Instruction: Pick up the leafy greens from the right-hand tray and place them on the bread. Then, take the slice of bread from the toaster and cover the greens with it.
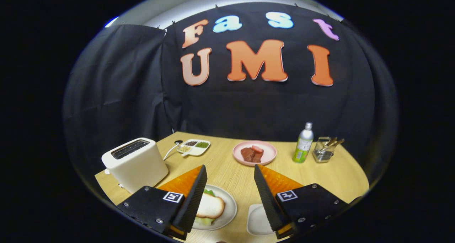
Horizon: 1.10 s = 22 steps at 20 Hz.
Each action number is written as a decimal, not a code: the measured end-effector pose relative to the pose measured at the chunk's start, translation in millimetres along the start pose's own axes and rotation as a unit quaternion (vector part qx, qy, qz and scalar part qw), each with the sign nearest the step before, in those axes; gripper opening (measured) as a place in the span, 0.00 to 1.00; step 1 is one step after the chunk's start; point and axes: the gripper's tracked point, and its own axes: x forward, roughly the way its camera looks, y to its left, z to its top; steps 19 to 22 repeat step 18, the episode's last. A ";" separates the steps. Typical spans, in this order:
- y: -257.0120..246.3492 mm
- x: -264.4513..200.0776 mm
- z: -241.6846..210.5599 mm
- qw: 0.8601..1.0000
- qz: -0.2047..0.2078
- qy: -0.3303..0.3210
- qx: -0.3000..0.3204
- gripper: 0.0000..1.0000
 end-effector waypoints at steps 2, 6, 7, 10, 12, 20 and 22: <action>-13.3 -14.4 15.5 0.998 -0.032 -0.046 -0.037 0.81; -20.1 -40.5 39.6 0.992 -0.057 -0.097 -0.048 0.81; -24.3 -47.3 42.4 0.991 -0.066 -0.102 -0.052 0.81; -30.0 -63.4 43.3 0.989 -0.081 -0.114 -0.053 0.83; -28.3 -71.9 42.9 0.987 -0.083 -0.125 -0.053 0.84; -40.2 -81.8 28.6 0.986 -0.088 -0.139 -0.036 0.86; -40.2 -81.8 28.6 0.986 -0.088 -0.139 -0.036 0.86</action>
